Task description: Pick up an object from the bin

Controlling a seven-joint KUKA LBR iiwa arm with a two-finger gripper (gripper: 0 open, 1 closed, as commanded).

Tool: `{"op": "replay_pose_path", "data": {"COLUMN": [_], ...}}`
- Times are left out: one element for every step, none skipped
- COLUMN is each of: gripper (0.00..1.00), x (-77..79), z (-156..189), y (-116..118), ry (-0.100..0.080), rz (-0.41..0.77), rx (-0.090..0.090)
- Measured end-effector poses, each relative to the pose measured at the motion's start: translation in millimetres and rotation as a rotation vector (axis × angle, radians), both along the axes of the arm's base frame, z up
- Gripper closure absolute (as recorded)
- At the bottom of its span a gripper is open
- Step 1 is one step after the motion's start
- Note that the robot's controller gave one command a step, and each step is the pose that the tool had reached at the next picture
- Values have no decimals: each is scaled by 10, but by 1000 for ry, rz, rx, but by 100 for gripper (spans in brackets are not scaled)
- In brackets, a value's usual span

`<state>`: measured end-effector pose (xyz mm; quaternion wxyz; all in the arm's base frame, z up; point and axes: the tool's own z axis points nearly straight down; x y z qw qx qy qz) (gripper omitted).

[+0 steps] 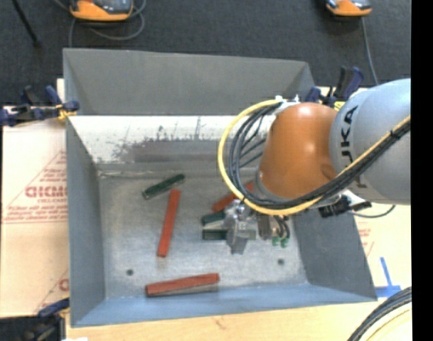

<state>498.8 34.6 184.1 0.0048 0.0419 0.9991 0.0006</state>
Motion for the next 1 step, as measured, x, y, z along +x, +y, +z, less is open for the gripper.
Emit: {"op": "replay_pose_path", "data": {"gripper": [100], "x": [306], "z": [413], "y": [702], "ry": [0], "rz": [37], "rx": [3]}}
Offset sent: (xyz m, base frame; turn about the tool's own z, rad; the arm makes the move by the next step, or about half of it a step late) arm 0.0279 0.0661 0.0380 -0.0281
